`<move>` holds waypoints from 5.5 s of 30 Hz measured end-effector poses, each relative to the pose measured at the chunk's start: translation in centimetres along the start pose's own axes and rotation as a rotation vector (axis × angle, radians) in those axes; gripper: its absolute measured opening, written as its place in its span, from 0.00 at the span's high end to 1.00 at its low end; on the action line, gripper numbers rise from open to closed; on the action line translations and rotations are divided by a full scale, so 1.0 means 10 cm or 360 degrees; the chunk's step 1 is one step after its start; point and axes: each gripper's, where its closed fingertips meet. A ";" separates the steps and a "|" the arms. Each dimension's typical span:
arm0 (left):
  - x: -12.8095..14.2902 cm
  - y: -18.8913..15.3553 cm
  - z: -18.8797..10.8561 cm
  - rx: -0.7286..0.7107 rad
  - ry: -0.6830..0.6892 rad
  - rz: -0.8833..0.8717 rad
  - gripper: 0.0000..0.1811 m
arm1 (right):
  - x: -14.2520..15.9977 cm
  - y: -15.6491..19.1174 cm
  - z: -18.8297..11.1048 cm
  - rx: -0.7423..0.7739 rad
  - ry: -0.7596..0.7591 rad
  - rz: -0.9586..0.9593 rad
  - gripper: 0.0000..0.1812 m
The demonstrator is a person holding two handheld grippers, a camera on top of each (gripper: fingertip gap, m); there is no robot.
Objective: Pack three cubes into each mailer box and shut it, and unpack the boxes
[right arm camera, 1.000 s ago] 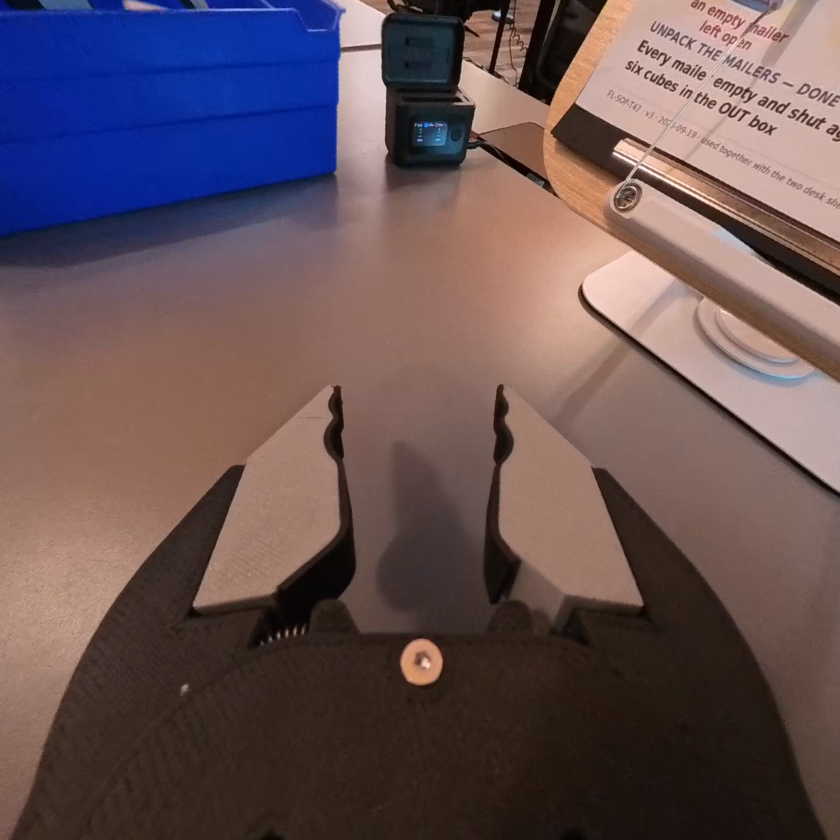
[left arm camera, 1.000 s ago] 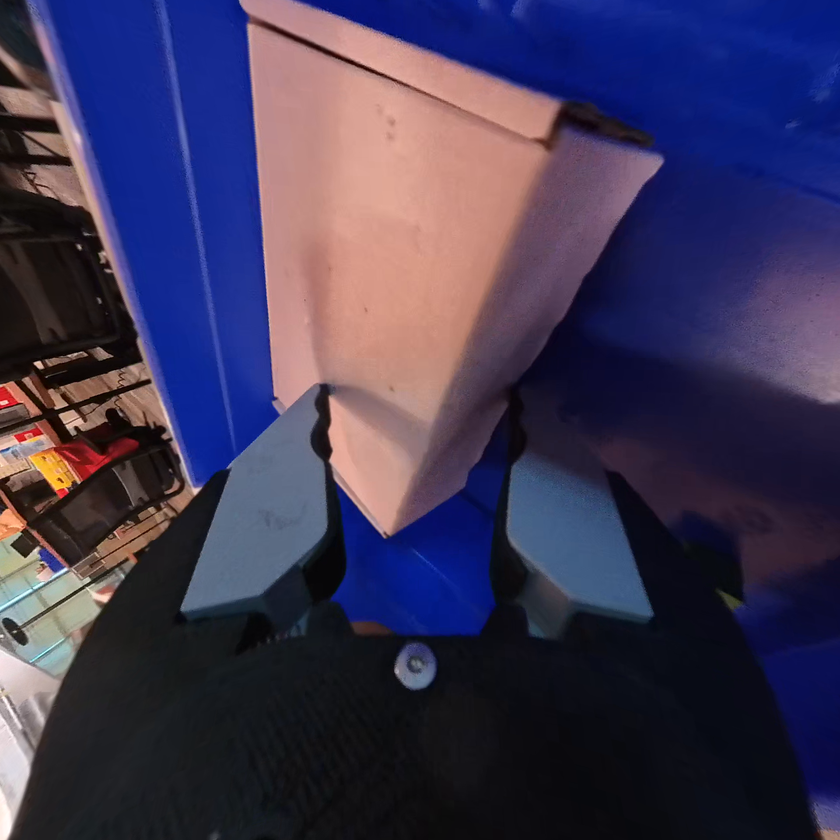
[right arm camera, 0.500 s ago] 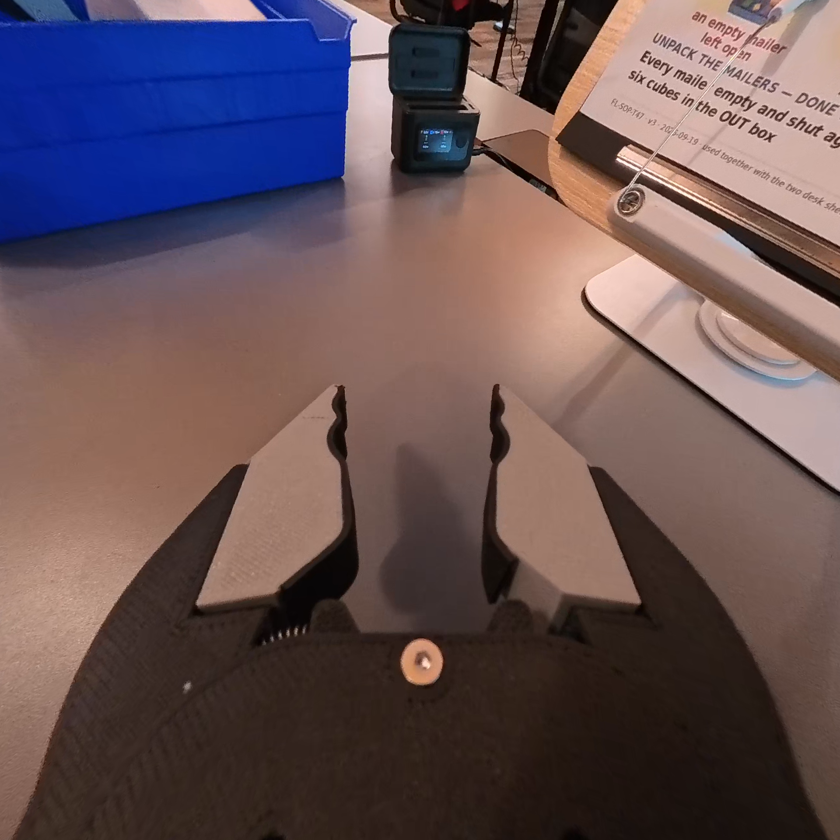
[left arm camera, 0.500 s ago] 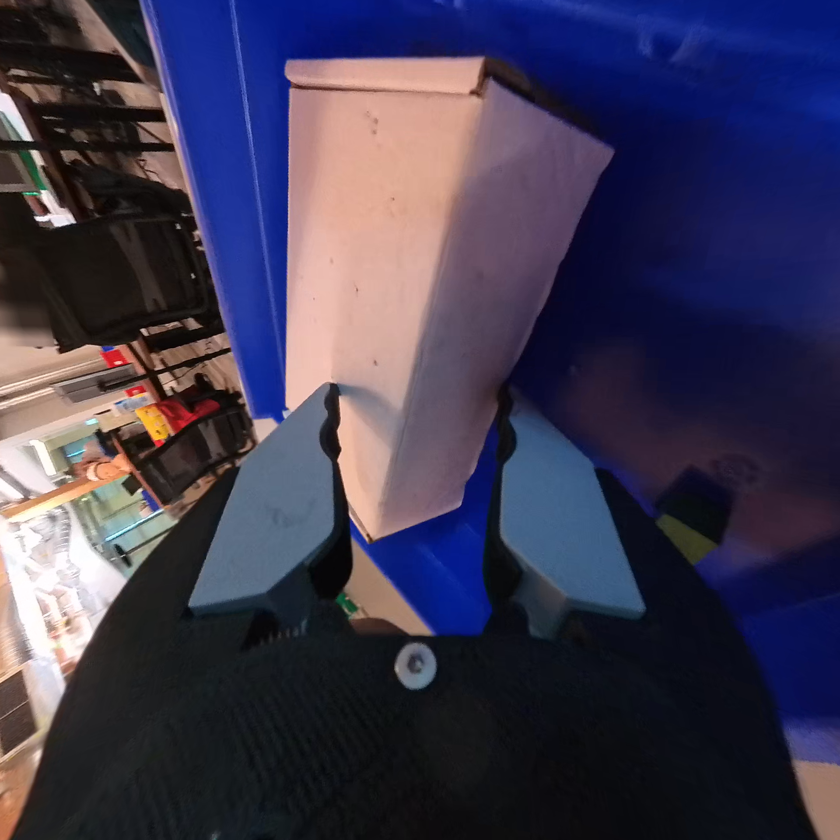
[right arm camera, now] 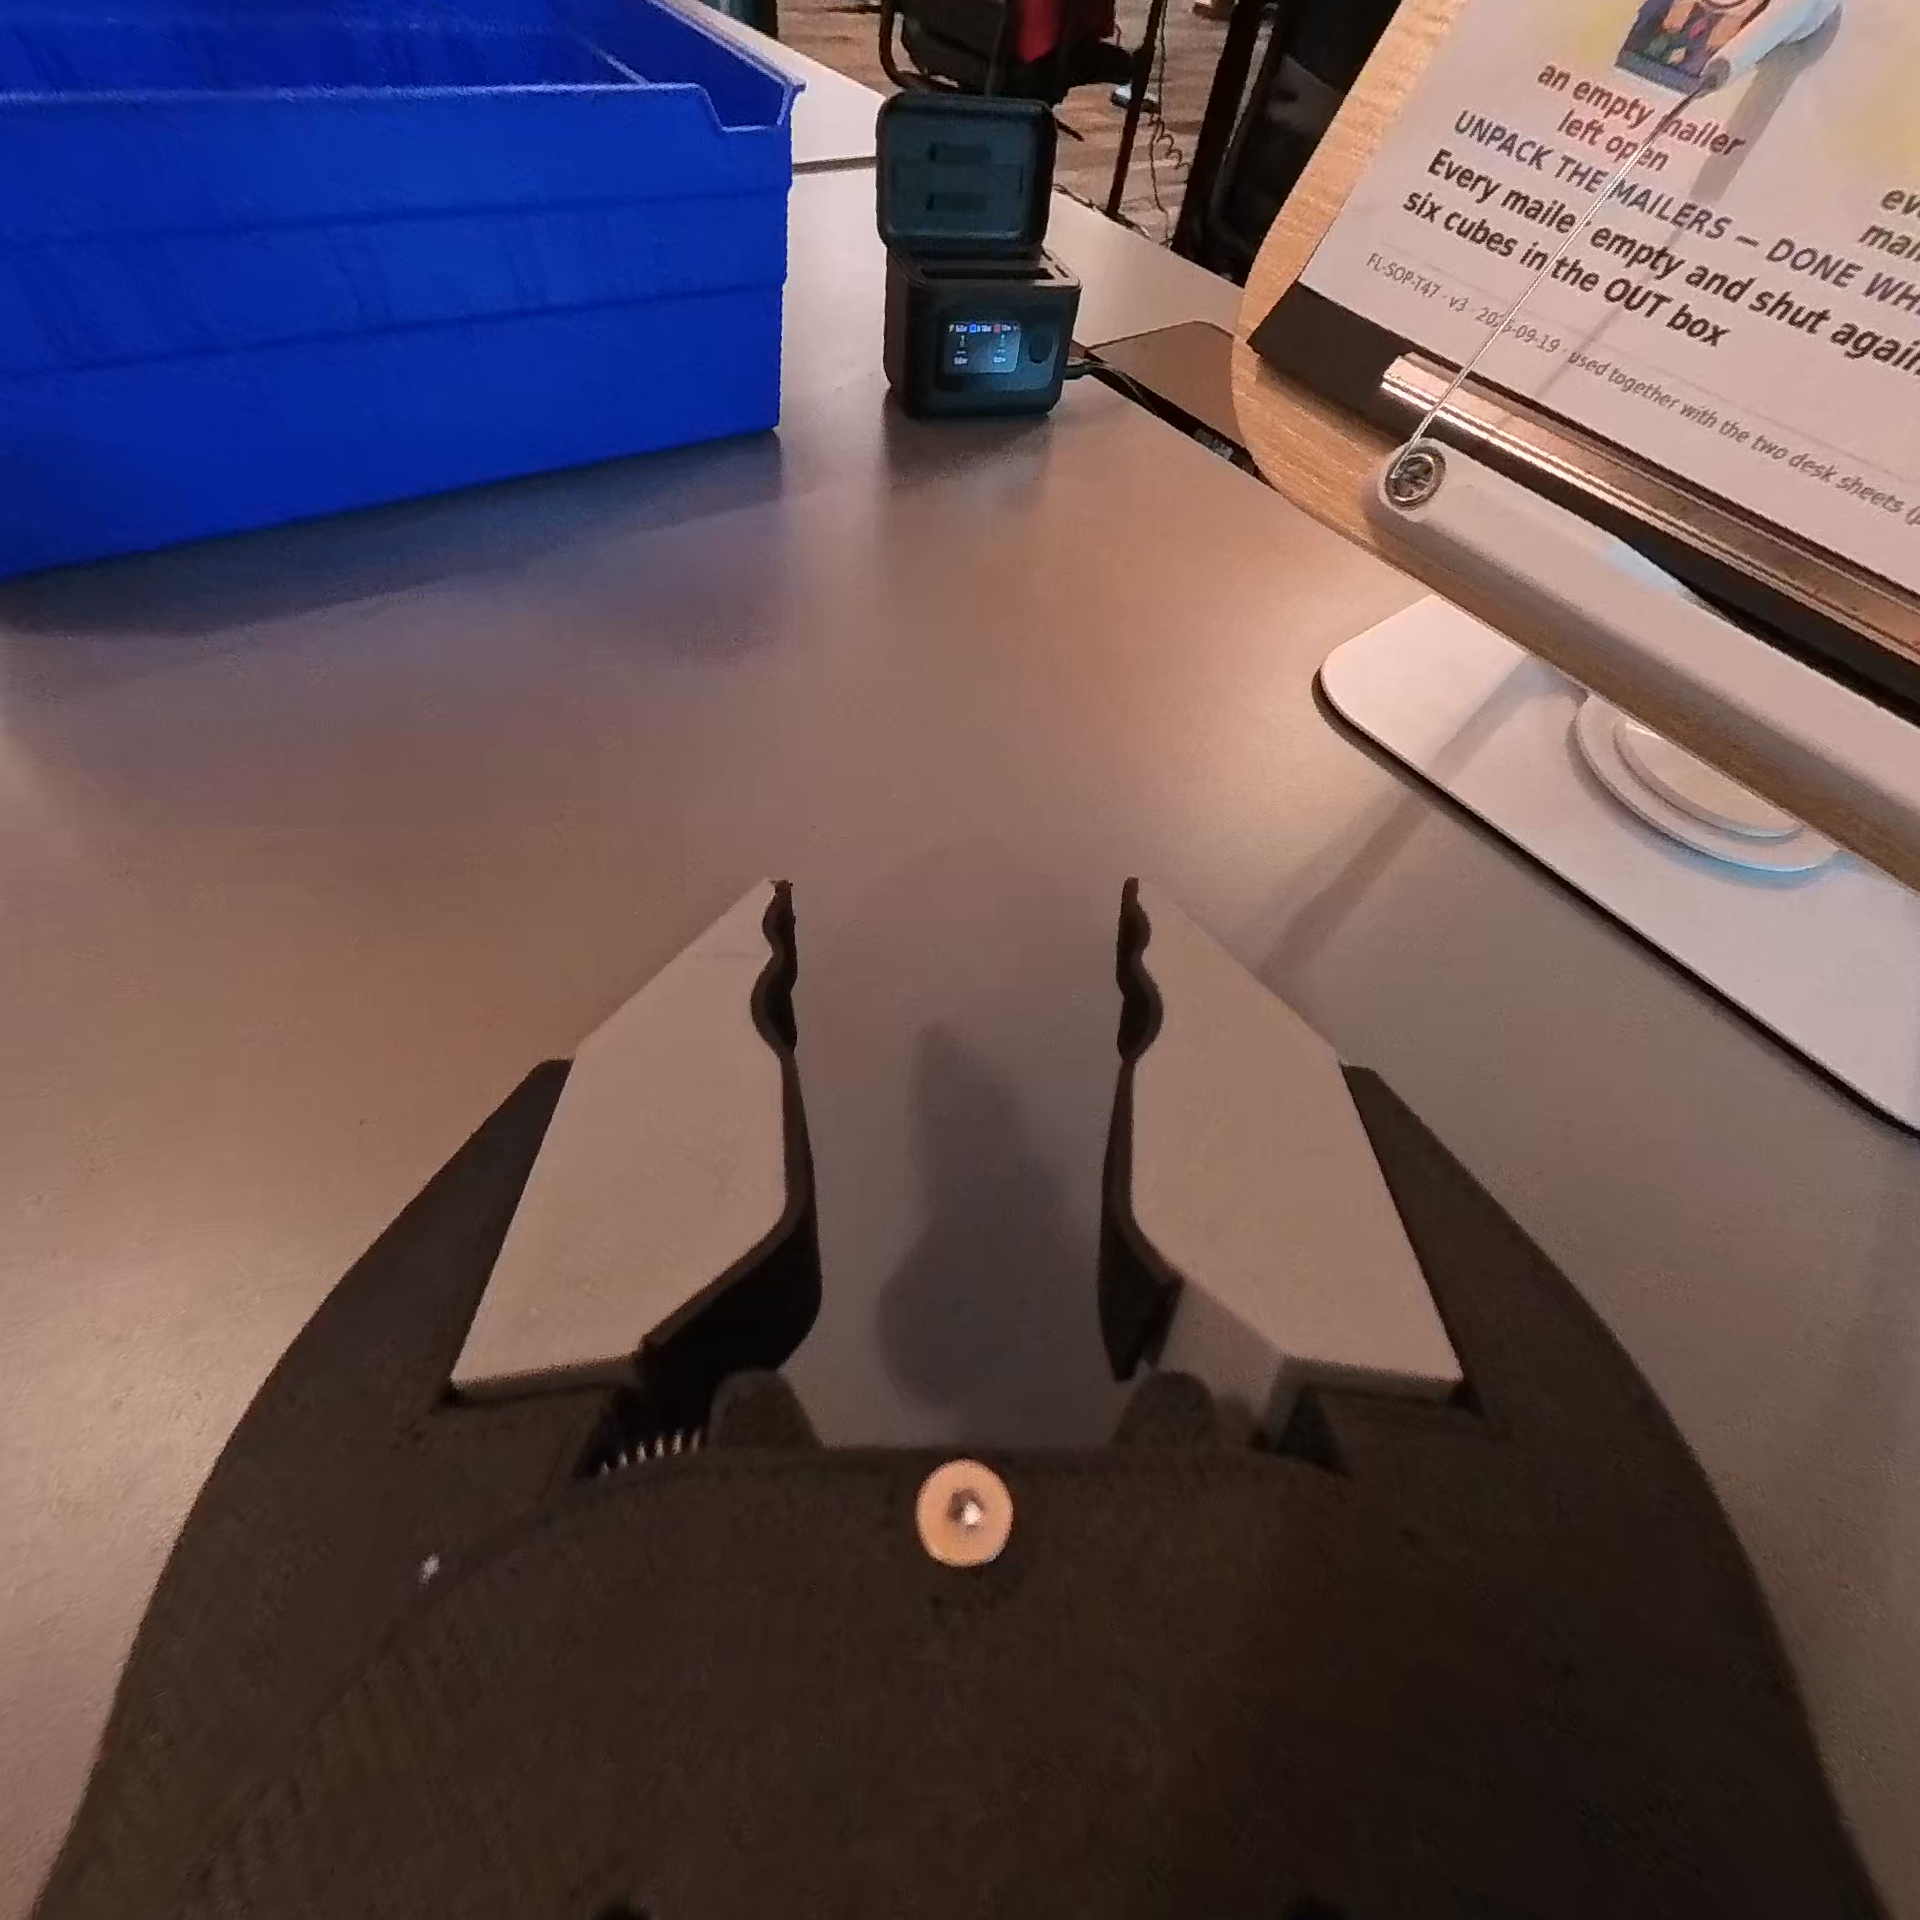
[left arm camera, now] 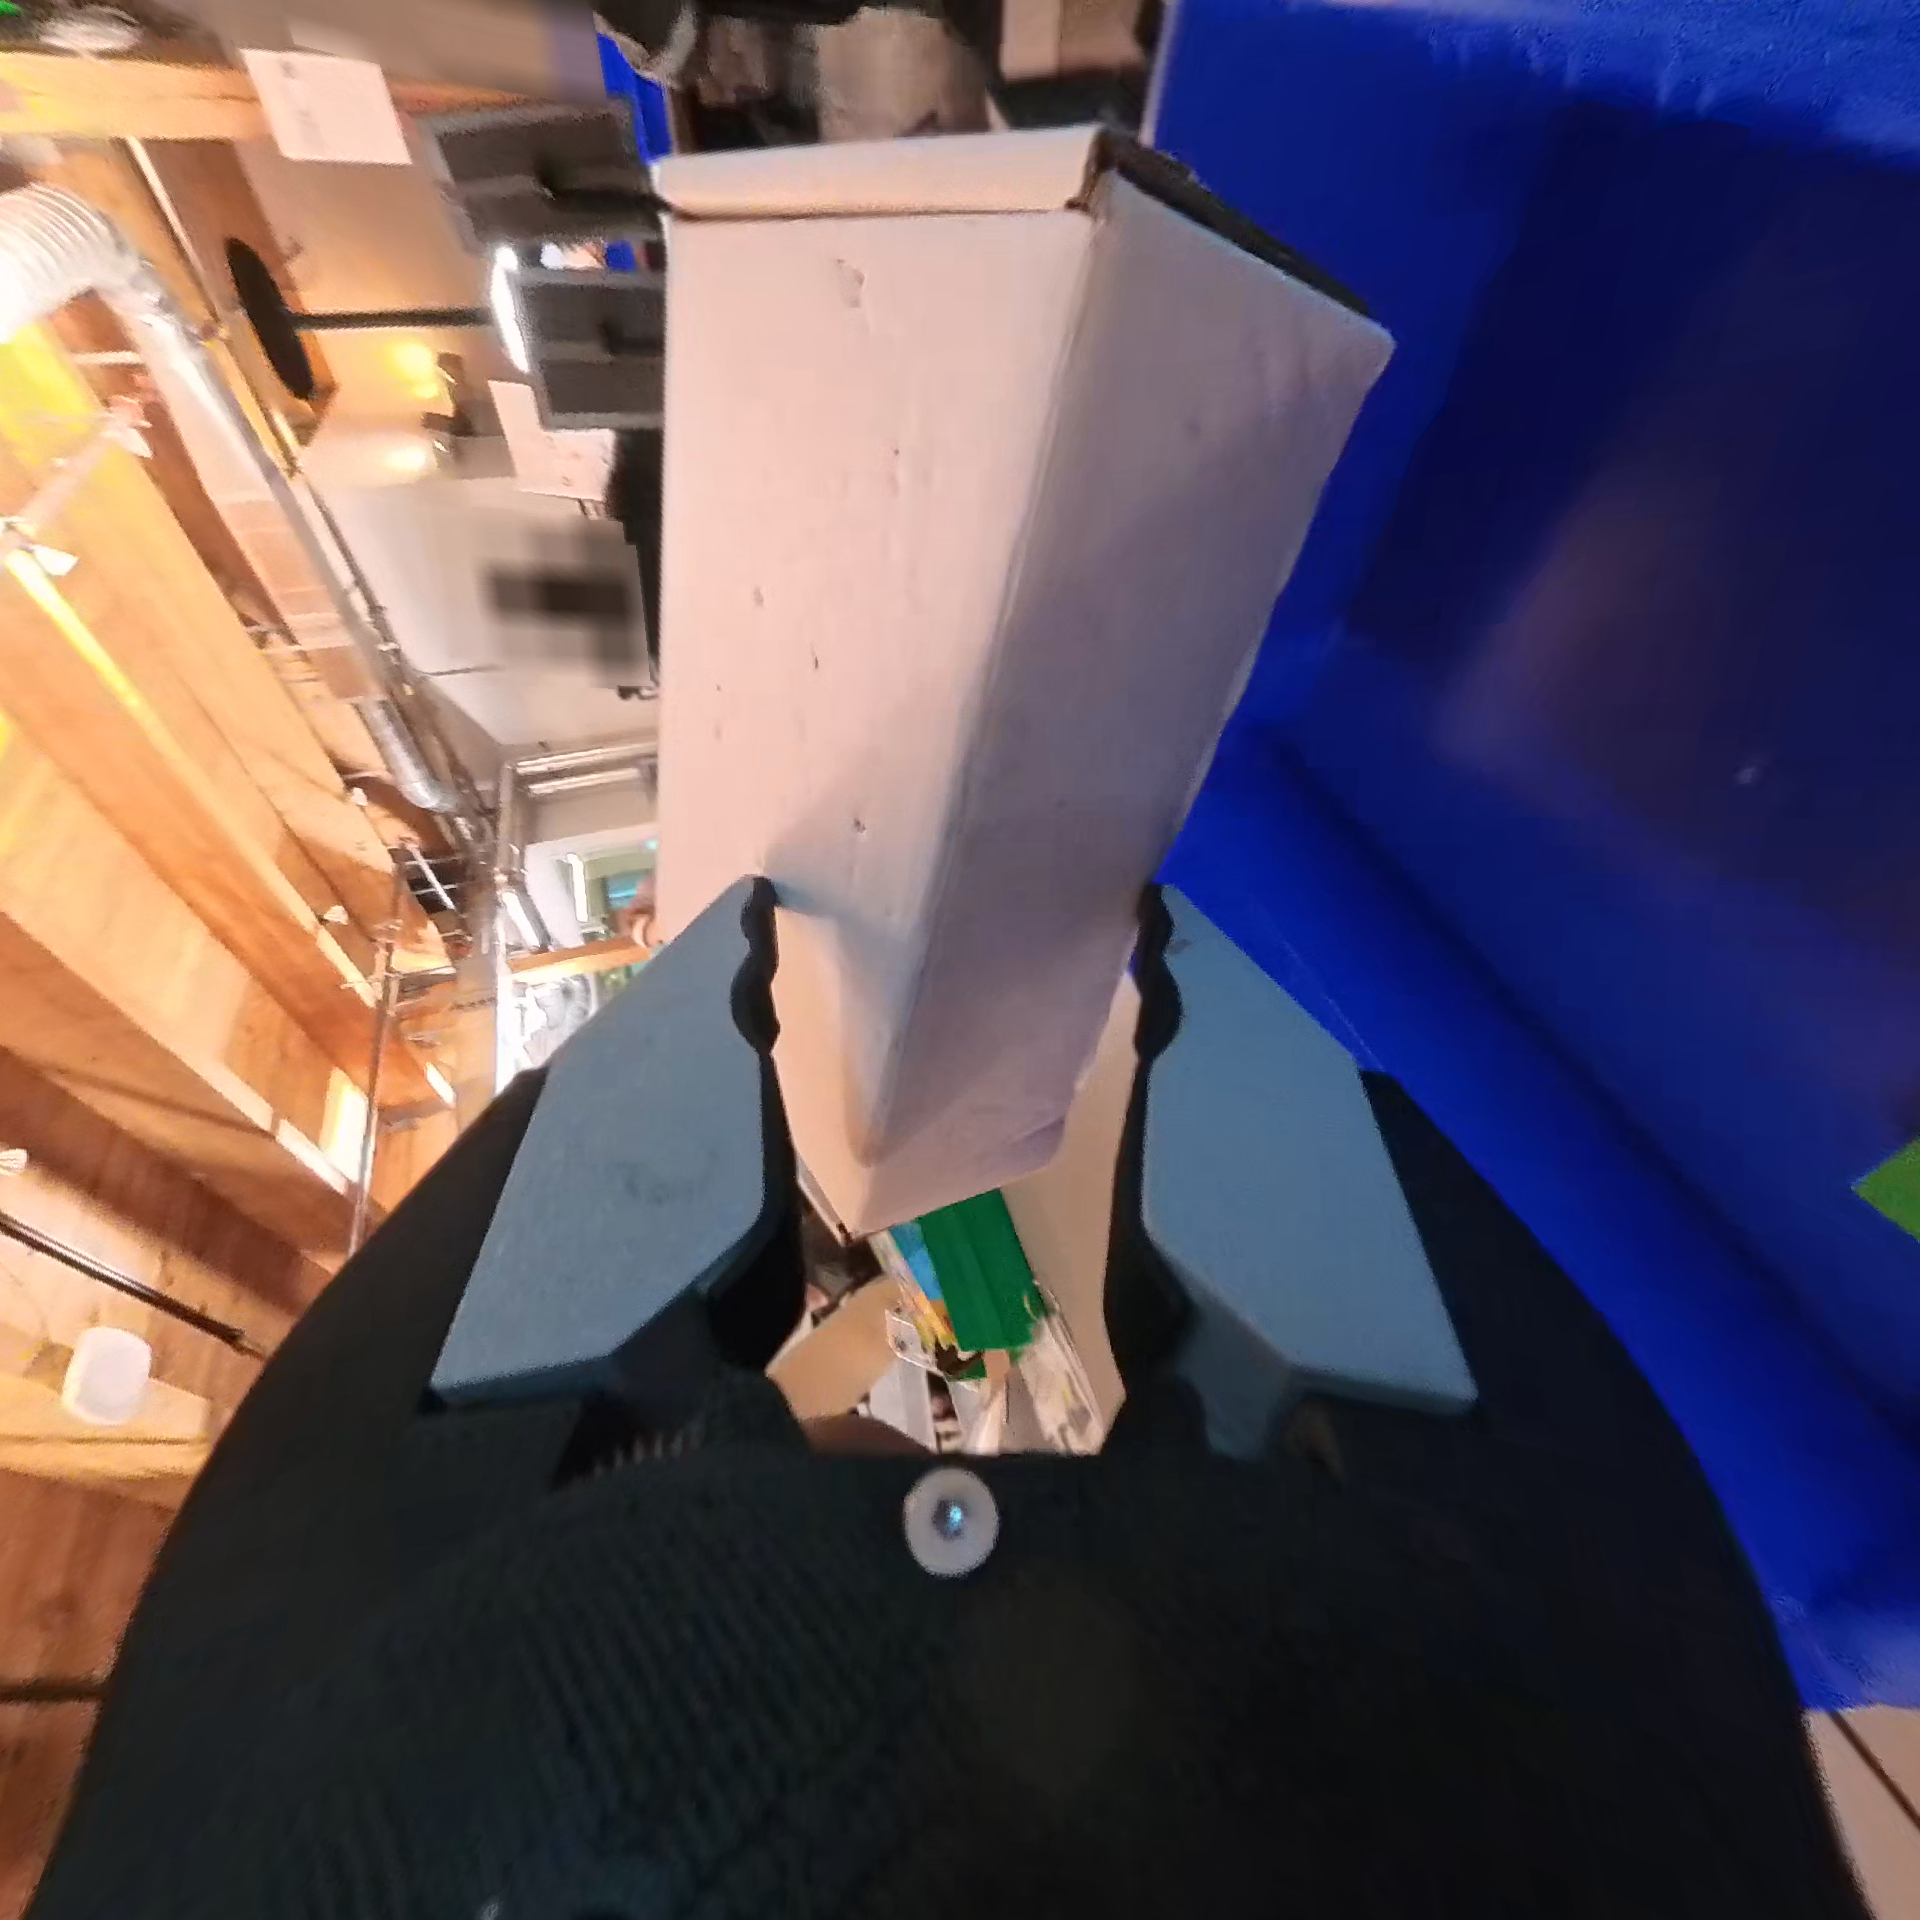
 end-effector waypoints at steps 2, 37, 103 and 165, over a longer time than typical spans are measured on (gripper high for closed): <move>-0.21 0.08 -0.15 -0.0042 -0.0066 0.0019 0.62 | -0.02 0.00 -0.01 -0.0012 -0.0024 0.0010 0.67; -3.57 -1.35 -1.16 0.1391 -0.1385 -0.1688 0.66 | 0.52 -1.48 -0.54 0.0556 0.0018 0.0319 0.67; -3.11 -1.68 -0.64 0.1165 -0.1065 -0.1719 0.71 | 0.27 -1.19 -0.31 0.0455 -0.0131 0.0319 0.80; -2.82 -1.92 -0.22 0.1012 -0.0677 -0.1458 0.76 | 0.41 -1.11 -0.39 0.0309 -0.0025 0.0116 0.80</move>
Point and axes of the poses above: each gripper's, where its closed fingertips meet, z out along the fingers, x out of its underside, y = z × x across the jaws, and after that the axes turned 11 degrees about -z, right-handed
